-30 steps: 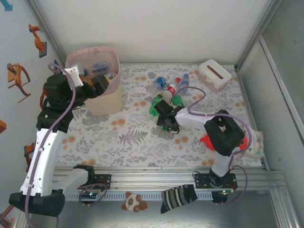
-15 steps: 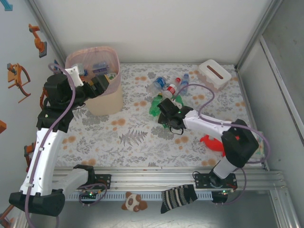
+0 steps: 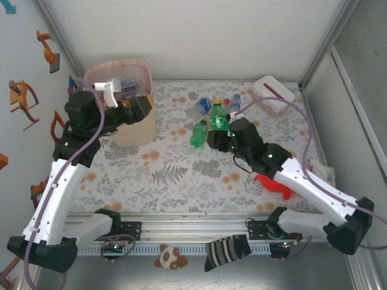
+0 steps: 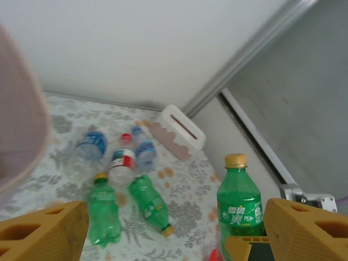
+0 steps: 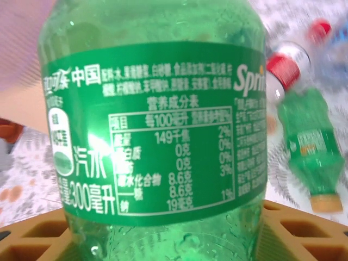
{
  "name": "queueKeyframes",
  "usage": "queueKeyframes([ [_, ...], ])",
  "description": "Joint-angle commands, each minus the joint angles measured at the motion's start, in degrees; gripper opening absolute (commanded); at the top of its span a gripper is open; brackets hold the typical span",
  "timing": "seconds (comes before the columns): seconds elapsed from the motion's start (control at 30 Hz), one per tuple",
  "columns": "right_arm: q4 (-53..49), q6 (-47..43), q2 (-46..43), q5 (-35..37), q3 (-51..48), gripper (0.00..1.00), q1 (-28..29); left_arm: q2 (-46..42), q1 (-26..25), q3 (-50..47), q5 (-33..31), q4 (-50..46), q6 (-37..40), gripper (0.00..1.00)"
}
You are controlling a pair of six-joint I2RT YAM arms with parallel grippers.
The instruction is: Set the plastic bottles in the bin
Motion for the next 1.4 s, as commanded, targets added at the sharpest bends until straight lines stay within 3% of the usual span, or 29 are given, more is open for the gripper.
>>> queueKeyframes([
  [0.0, 6.9, -10.3, -4.3, -5.0, 0.6, 0.47, 0.3, 0.5, -1.7, 1.4, 7.4, 7.9, 2.7, 0.84],
  [0.27, 19.2, -17.8, -10.4, -18.0, -0.1, 0.42, 0.3, 2.5, -9.6, 2.2, 14.8, 18.1, 6.1, 0.84],
  [0.63, 28.8, -13.3, -9.6, -35.1, 2.2, 0.4, 0.5, 5.2, -21.3, 5.5, 20.9, 21.5, 12.6, 0.87],
  [1.07, 31.9, -11.5, -9.8, -43.8, 3.2, 0.4, 1.5, 10.5, -29.5, 11.0, 21.0, 19.1, 17.3, 0.89],
  [1.37, 31.7, -11.4, -9.8, -44.7, 3.6, 0.4, 2.1, 11.8, -31.6, 11.7, 23.2, 20.7, 18.3, 0.76],
])
